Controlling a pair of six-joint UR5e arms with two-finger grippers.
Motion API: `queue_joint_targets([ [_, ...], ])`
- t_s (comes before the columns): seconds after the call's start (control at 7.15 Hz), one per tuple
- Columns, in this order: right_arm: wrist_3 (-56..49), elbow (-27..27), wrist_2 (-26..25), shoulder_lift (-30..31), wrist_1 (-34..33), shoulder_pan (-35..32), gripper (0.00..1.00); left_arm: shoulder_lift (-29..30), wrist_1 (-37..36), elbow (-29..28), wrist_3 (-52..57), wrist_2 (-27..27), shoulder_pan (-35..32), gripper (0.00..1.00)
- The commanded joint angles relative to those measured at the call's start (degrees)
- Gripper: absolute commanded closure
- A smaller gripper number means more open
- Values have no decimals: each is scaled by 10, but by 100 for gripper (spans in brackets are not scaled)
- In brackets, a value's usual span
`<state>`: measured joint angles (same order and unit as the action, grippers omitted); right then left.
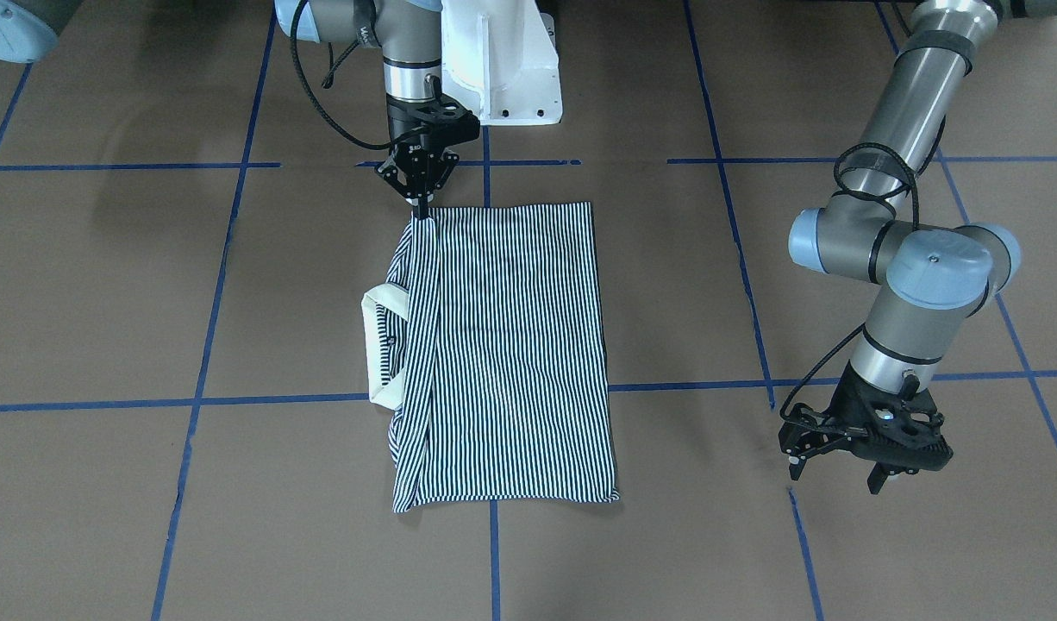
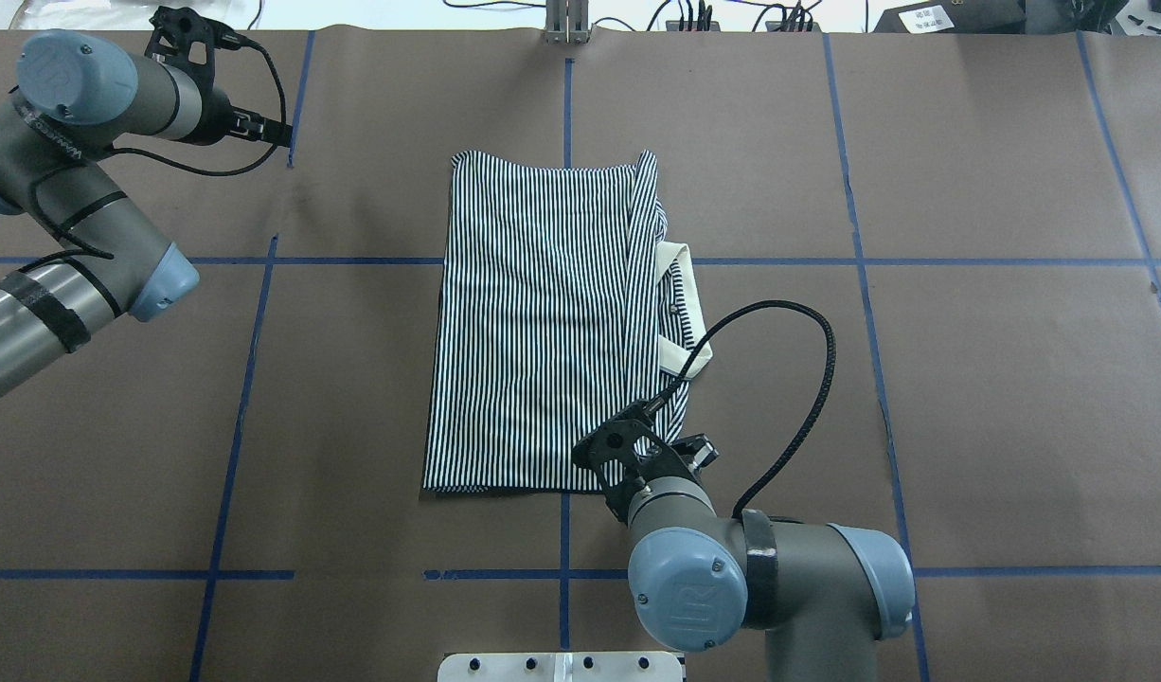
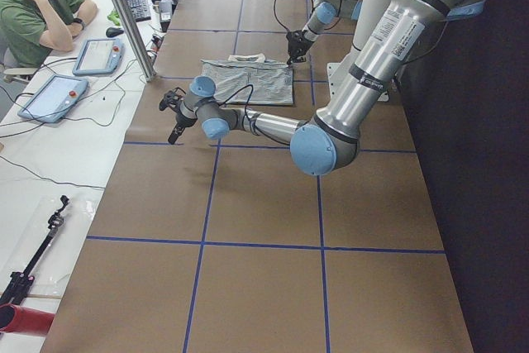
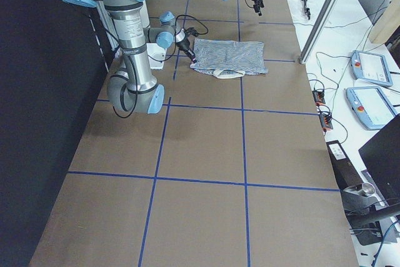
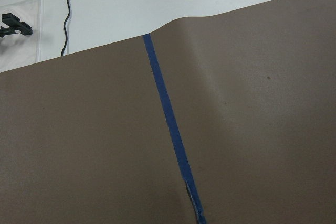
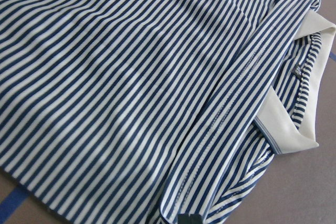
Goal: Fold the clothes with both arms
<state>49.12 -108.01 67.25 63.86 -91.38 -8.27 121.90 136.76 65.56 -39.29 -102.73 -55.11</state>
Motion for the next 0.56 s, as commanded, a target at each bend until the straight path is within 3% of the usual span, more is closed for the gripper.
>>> queue_joint_targets([
  [0.0,10,-47,1,75,0,-3,100,0,0,0,-2,0,0,0],
  [0.42,95,-40,15,89,-3,11,99,0,0,-1,-2,1,3,0],
])
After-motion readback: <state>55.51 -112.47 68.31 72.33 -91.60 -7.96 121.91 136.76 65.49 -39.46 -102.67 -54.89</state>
